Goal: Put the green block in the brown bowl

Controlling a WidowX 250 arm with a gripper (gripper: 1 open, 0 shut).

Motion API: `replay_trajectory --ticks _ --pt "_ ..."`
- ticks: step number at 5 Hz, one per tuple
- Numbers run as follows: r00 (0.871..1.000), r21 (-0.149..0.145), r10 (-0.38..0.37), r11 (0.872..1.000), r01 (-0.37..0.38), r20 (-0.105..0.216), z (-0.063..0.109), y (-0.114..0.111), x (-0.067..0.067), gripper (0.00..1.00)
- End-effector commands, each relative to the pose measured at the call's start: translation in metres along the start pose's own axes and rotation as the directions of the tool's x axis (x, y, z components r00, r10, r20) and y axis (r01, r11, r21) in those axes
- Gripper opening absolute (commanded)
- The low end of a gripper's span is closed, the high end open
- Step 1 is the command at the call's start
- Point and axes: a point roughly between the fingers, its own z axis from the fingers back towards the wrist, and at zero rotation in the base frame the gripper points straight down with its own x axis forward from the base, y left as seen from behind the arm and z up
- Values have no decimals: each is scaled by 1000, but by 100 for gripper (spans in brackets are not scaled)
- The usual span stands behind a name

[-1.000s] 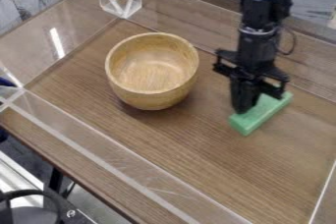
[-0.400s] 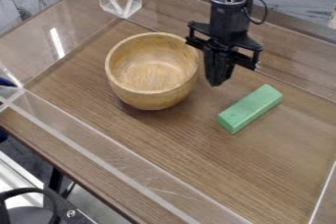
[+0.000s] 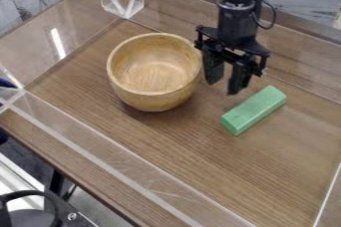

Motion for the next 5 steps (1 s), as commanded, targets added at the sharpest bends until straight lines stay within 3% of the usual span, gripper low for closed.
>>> replay_trajectory --ticks 1,4,5 --pt "997 8 -41 999 41 60 13 -11 9 100" --pt "995 8 -95 995 95 34 -15 -24 20 100" --pt "996 6 -88 996 88 27 -20 -23 21 0"
